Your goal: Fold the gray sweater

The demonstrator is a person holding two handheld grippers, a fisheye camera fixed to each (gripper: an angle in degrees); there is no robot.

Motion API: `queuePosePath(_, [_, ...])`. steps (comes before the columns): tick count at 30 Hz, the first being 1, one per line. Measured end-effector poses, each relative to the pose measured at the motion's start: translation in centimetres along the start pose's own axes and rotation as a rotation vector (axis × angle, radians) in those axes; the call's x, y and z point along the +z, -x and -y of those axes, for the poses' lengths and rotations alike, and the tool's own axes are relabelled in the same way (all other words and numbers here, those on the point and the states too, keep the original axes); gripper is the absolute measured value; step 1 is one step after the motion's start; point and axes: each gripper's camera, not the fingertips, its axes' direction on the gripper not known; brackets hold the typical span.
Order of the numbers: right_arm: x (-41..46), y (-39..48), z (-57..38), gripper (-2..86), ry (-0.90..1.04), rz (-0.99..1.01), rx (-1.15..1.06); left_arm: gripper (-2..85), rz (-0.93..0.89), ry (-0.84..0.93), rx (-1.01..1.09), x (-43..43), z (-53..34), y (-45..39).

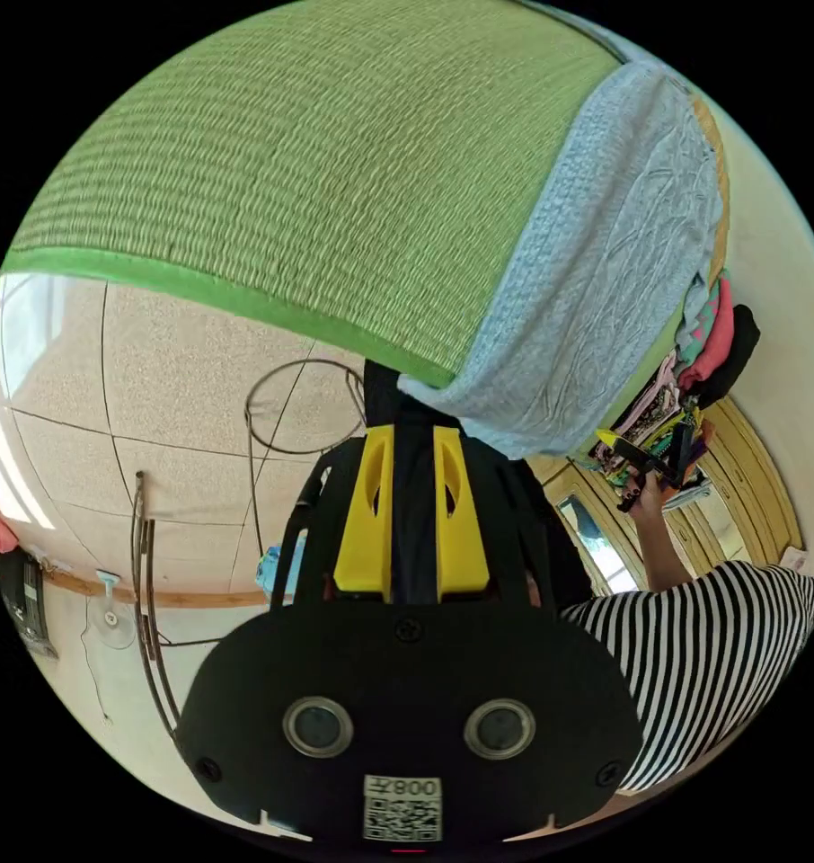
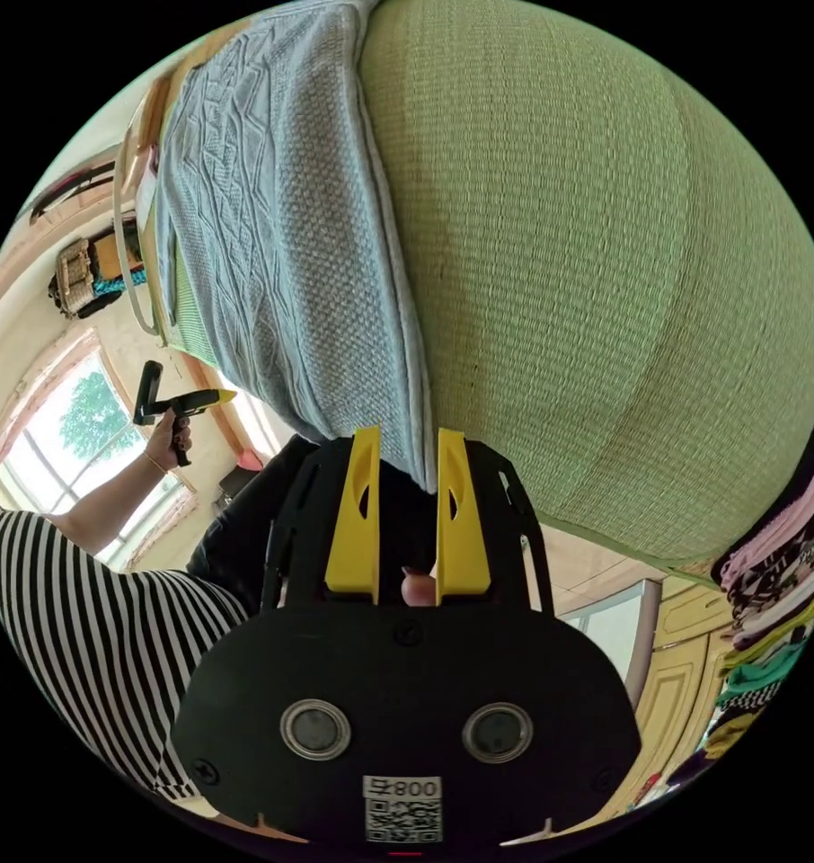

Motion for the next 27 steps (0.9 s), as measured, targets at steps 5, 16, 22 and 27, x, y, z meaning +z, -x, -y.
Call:
queuePosePath(5, [3.2,0.0,0.2,9.2,0.048,-0.084,-0.001,7.0,0.018,0.014,0.026,3.7,3.9,-0.1])
queuePosePath(16, [5.4,-0.6,0.1,3.8,0.056,-0.089,0.013,0.5,-0.020,0.022,0.155,8.1,6.6,-2.3])
queuePosePath(22, [3.0,-0.8,-1.3,2.9,0.025,-0.140,-0.020,1.4,-0.020,-0.016,0.170,8.8,4.9,-3.1])
queuePosePath(27, [3.4,-2.2,-0.6,2.5,0.022,-0.145,0.010,5.8,0.031,0.009,0.125,10.9,6.0,-3.2])
